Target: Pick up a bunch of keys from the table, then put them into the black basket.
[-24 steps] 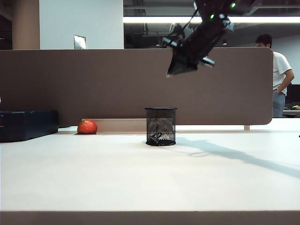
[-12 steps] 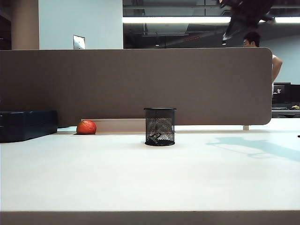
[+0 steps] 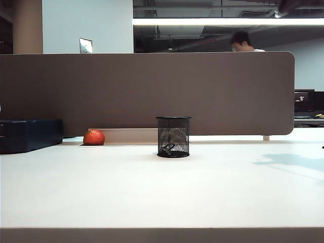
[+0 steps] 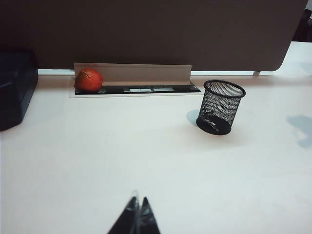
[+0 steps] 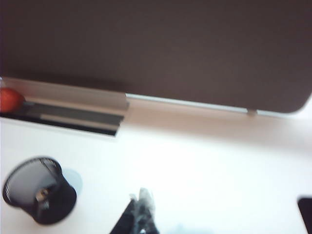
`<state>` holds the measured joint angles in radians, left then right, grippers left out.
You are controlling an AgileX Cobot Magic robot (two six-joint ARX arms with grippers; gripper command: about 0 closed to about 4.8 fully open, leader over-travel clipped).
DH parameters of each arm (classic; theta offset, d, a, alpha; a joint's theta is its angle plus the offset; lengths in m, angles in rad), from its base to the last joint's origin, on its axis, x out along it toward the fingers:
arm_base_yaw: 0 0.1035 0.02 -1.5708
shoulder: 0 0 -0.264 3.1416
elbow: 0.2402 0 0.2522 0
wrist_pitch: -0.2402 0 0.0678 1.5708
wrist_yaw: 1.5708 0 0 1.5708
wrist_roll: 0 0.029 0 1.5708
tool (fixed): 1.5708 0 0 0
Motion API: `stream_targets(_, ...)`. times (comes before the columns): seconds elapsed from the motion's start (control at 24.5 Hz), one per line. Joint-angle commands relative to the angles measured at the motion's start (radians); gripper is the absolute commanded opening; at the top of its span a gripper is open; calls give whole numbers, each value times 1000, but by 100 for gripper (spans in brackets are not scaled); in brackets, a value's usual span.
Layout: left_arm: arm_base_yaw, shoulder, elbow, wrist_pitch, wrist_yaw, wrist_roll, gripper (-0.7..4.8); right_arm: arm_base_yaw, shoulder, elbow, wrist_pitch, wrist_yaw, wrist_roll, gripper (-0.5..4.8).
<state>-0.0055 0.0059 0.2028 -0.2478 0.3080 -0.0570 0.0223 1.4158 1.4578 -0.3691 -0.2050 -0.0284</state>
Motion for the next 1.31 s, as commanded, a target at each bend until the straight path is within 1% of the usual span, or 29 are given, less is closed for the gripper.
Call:
stream_targets(0.04,0,1,4,10,-72,5,-6,-43,-150,-211,79,8,-1,-6)
stream_targets(0.16,0,1,4,10,-100,5,-6,-84,-293,-381,135,8,-1,-6)
stream_targets(0.33,0,1,4,9,-121,5,-6,-103,-433,-523,175,5,-2,-6)
stream_targets(0.37,0,1,4,8,-137,5,-6,-103,-462,-552,182,5,-2,-6)
stream_targets(0.45,0,1,2,4,-199,5,-6,-102,-581,-679,219,5,6,-6)
stream_targets(0.53,0,1,1,-3,-223,5,-6,-102,-632,-737,232,5,11,-6)
stream_targets(0.86,0,1,-39,-5,-226,5,-6,-102,-796,-945,253,5,57,-6)
stream_targets(0.98,0,1,-47,3,-226,9,-6,-102,-894,-1033,270,5,82,-6)
stream_targets(1.02,0,1,-47,10,-226,35,-6,-102,-939,-1065,269,5,82,-6)
stream_targets(1.1,0,1,-47,25,-227,64,-6,-102,-1028,-1128,269,5,92,-6)
stream_targets(1.31,0,1,-47,29,-245,85,-6,-101,-1183,-1233,269,13,156,-6)
